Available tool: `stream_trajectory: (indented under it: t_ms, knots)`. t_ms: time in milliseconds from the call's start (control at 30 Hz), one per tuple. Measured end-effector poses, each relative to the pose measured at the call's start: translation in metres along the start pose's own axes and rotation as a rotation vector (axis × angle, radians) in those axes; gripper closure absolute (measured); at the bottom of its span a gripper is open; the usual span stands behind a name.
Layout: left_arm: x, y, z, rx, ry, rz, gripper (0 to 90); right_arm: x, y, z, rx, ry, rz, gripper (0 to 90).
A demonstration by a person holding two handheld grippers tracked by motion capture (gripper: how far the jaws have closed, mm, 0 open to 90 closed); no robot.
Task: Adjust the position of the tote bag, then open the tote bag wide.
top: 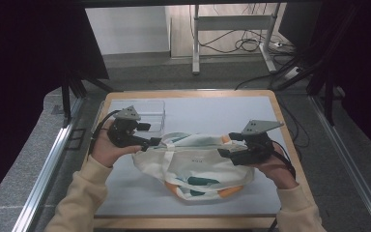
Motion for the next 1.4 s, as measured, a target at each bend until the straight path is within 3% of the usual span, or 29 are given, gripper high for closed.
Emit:
stream_trajectory:
  t_ms: [567, 900, 1200, 1400]
  knots:
    - [0.001, -0.021, 0.023, 0.048, -0.043, -0.038, 31.8, 0.013, -0.009, 0.005, 0.01, 0.033, 0.037, 30.4]
    - [0.002, -0.044, 0.024, 0.097, -0.078, -0.069, 35.5, 0.014, -0.014, 0.003, 0.023, 0.035, 0.043, 30.5]
    - [-0.009, -0.053, 0.028, 0.133, -0.131, -0.103, 39.2, 0.012, -0.01, 0.002, 0.013, 0.026, 0.039, 30.5]
    - [-0.012, -0.062, 0.023, 0.168, -0.145, -0.121, 43.2, 0.011, -0.009, 0.002, 0.009, 0.028, 0.04, 30.5]
Point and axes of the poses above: each handheld gripper's, and its own axes: y roughly backward along the jaws, z roughly out of its top, x roughly to its left, the point moved 1 cm from there along -y, roughly forward along the jaws, and after that the axes turned 3 degrees about -x, right-handed, at the moved point
